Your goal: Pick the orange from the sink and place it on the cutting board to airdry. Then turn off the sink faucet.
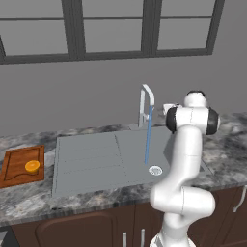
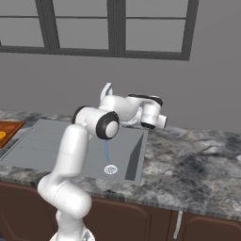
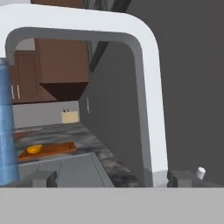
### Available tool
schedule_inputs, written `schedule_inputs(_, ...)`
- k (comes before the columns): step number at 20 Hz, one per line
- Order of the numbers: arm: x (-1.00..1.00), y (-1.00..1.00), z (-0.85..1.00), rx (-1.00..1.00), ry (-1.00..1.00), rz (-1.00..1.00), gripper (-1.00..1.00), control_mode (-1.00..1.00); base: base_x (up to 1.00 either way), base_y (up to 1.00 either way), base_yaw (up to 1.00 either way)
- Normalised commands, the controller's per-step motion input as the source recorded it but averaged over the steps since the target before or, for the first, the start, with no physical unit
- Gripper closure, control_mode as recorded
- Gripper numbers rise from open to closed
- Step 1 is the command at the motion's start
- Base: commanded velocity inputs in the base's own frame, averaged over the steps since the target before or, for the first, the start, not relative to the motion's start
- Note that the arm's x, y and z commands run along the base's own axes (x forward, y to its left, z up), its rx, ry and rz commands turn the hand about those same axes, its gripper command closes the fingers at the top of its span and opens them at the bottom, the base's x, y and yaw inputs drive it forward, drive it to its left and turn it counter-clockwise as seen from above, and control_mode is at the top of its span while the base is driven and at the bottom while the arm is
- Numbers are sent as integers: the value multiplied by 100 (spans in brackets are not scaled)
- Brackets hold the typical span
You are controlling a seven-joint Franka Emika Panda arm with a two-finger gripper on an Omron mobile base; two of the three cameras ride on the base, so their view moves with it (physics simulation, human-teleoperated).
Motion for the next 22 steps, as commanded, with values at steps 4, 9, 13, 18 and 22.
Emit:
schedule_inputs(4,19,0,-26,0,3,0,-100,-100,0,0,0)
schedule_inputs(9,34,0,-7,0,5,0,-100,-100,0,0,0)
schedule_inputs(13,37,0,-4,0,4,0,-100,-100,0,0,0)
schedule_inputs(18,28,0,-24,0,8,0,-100,-100,0,0,0)
schedule_inputs(22,30,0,-18,0,7,0,-100,-100,0,0,0)
